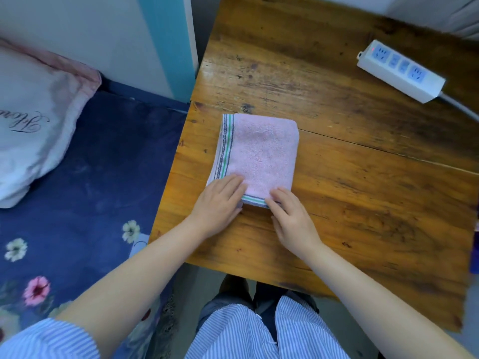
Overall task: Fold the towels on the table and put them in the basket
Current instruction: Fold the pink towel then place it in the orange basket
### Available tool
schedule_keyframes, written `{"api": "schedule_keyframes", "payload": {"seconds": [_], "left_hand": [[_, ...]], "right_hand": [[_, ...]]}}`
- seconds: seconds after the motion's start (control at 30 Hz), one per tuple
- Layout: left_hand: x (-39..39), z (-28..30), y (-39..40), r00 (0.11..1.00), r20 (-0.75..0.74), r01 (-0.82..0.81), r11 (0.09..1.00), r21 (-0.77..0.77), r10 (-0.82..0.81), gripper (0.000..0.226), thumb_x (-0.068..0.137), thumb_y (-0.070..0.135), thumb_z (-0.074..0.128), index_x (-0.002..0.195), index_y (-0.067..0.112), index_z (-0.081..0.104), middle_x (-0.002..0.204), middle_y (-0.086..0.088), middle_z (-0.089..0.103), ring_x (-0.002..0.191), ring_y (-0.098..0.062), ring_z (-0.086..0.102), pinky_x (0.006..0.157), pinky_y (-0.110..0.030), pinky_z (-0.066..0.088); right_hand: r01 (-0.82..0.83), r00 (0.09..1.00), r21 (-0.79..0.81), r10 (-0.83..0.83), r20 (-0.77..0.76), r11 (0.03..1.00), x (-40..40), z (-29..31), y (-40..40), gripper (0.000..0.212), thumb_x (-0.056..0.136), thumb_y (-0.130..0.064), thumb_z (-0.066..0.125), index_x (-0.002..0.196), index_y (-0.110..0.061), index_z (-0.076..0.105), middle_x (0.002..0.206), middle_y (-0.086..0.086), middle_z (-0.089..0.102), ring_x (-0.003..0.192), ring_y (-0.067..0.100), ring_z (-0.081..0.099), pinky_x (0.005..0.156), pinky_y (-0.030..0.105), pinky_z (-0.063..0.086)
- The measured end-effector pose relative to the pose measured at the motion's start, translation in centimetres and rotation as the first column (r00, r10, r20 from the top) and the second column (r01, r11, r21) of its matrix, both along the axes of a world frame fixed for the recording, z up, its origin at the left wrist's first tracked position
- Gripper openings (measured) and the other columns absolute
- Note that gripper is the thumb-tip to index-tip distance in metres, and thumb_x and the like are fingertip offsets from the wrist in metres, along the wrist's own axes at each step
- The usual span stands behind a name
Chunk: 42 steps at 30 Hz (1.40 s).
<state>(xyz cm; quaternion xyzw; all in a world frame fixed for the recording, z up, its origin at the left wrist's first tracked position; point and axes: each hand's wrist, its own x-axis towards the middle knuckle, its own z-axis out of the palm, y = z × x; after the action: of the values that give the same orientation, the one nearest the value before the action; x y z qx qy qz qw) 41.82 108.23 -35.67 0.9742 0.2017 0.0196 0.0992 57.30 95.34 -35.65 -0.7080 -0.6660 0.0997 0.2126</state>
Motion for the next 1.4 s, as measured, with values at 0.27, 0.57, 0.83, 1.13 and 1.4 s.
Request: {"api": "schedule_keyframes", "payload": {"seconds": [0.27, 0.57, 0.83, 1.13, 1.4], "left_hand": [[-0.3, 0.4, 1.6, 0.980, -0.198, -0.018, 0.999, -0.033, 0.011, 0.067, 0.038, 0.012, 0.091, 0.101, 0.002, 0.071, 0.104, -0.013, 0.072, 0.091, -0.034, 0.070, 0.072, -0.043, 0.057], [0.1, 0.4, 1.4, 0.963, -0.250, -0.142, 0.979, -0.147, 0.103, 0.065, 0.088, -0.005, 0.047, 0.146, 0.012, 0.024, 0.155, -0.003, 0.021, 0.144, -0.023, 0.019, 0.117, -0.032, 0.017], [0.0, 0.2, 0.5, 0.981, -0.071, -0.177, 0.984, 0.034, 0.179, 0.065, 0.034, -0.007, 0.083, 0.095, 0.008, 0.070, 0.097, -0.008, 0.072, 0.085, -0.026, 0.071, 0.081, -0.042, 0.053], [1.9, 6.5, -1.4, 0.933, -0.082, -0.361, 0.906, -0.221, 0.352, 0.025, 0.075, 0.003, 0.065, 0.100, 0.001, 0.060, 0.092, -0.014, 0.064, 0.084, -0.033, 0.061, 0.061, -0.035, 0.046], [-0.3, 14.4, -4.8, 0.751, -0.045, -0.630, 0.693, -0.352, 0.659, 0.025, 0.090, 0.011, 0.049, 0.113, 0.006, 0.054, 0.102, -0.011, 0.060, 0.091, -0.030, 0.053, 0.072, -0.035, 0.039]], "right_hand": [[-0.068, 0.992, -0.082, 0.076, 0.099, 0.994, 0.3, -0.1, 1.8, 0.036, 0.070, -0.002, 0.039, 0.103, -0.006, 0.052, 0.099, 0.016, 0.068, 0.098, 0.033, 0.066, 0.082, 0.038, 0.053], [-0.231, 0.895, 0.030, 0.200, 0.399, 0.973, 1.6, -0.3, 3.4, 0.020, 0.077, 0.001, 0.040, 0.083, -0.003, 0.058, 0.074, 0.012, 0.065, 0.074, 0.028, 0.058, 0.057, 0.028, 0.048], [-0.223, 0.974, -0.176, 0.226, -0.007, 0.959, 4.0, 1.6, 5.2, 0.023, 0.050, 0.004, 0.050, 0.069, 0.003, 0.064, 0.059, 0.015, 0.062, 0.050, 0.031, 0.061, 0.037, 0.029, 0.047], [-0.303, 0.953, -0.217, 0.291, -0.088, 0.928, 8.5, 8.4, 5.5, 0.034, 0.065, 0.000, 0.050, 0.095, 0.006, 0.065, 0.087, 0.020, 0.066, 0.079, 0.035, 0.063, 0.064, 0.033, 0.045], [-0.455, 0.839, -0.220, 0.498, 0.217, 0.863, 6.1, 12.0, 5.6, 0.059, 0.050, -0.006, 0.087, 0.103, 0.004, 0.063, 0.088, 0.020, 0.067, 0.074, 0.037, 0.067, 0.052, 0.037, 0.056]]}}
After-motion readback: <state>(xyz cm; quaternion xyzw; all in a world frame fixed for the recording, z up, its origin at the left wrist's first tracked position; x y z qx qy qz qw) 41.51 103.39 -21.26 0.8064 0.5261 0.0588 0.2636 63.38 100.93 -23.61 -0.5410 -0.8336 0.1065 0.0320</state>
